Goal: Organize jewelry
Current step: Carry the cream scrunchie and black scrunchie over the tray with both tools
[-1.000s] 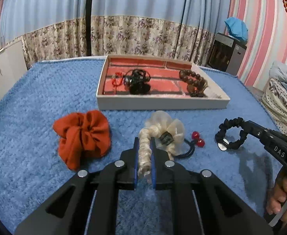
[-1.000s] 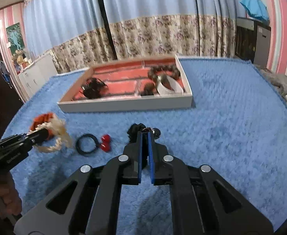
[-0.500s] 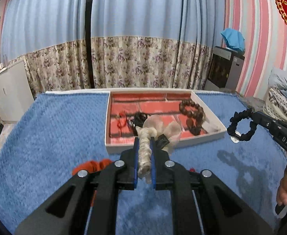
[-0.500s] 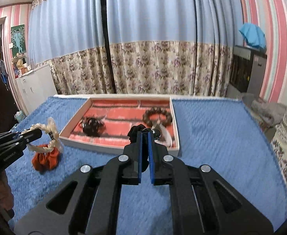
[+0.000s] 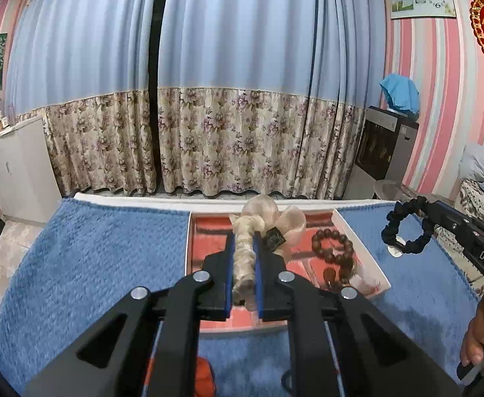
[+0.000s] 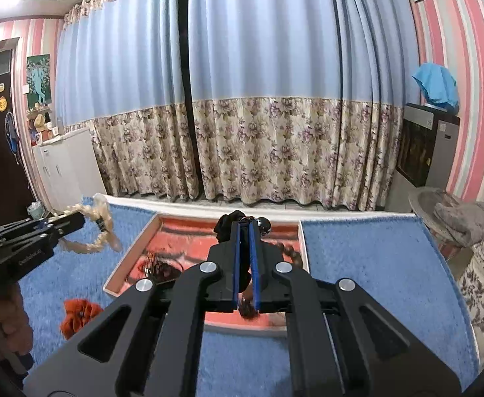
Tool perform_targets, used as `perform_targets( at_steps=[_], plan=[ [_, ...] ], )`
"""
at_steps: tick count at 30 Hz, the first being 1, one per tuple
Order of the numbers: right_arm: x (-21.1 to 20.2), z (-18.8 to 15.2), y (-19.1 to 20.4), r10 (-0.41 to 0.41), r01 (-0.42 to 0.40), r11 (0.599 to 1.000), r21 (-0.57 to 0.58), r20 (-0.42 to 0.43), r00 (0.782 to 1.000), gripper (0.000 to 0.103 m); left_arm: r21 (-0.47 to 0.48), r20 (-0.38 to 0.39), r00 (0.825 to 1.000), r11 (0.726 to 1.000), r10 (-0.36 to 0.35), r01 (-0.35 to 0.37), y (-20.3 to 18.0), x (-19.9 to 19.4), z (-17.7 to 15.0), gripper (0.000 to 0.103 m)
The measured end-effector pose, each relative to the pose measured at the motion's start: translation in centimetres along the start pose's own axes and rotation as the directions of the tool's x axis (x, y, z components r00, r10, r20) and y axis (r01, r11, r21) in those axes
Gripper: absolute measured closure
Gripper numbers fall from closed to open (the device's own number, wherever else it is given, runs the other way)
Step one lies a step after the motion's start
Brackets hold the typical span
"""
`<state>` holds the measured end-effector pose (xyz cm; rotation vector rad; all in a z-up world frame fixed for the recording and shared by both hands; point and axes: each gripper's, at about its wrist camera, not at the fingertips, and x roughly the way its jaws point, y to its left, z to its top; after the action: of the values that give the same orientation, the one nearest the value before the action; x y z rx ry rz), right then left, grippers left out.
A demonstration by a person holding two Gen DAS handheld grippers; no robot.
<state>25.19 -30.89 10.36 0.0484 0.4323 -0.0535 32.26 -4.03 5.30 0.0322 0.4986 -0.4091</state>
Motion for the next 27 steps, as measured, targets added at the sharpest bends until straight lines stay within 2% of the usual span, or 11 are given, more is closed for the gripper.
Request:
perform_targets(
  at_steps=[7,12,17,20,24,27],
  plan=[
    [3.2,2.1,-0.4,0.017,-0.017,1.0,0.013,0.018,1.0,0.096,-0.015,0.0,1.0,1.0,0.02,-0.02,1.1,3.0,1.5,0.093],
    [6.1,2.9,-1.0,0.006,-0.006,1.0,0.014,0.014,1.0,0.096,-0.069,-0.015,1.0,0.997,-0.019,0.018,2.5,5.2,2.0,0.093],
    [8.9,2.3,-1.9,0.0,0.0,0.999,0.046,0.0,1.0,0.096,-0.088,-0.024,1.0,0.996,-0.002,0.0,3.5,8.1,1.8,0.093],
    [11.2,1.1,-2.9,0.006,-0.004,0.997,0.076,-0.037,0.999,0.096,-0.1,-0.037,0.999,0.995,-0.016,0.012,4.0,9.7,1.0,0.093],
    [13.2,-0.5,-3.5,0.016,-0.011,0.998,0.067,-0.071,0.997,0.096,-0.092,-0.072,0.996,0.995,-0.046,0.039,3.6,11.9,-0.3,0.093],
    [14.2,-1.2,-4.0,0.014,-0.006,0.997,0.079,-0.098,0.995,0.096,-0.069,-0.097,0.995,0.997,-0.037,0.031,3.2,12.9,-1.0,0.093]
  ],
)
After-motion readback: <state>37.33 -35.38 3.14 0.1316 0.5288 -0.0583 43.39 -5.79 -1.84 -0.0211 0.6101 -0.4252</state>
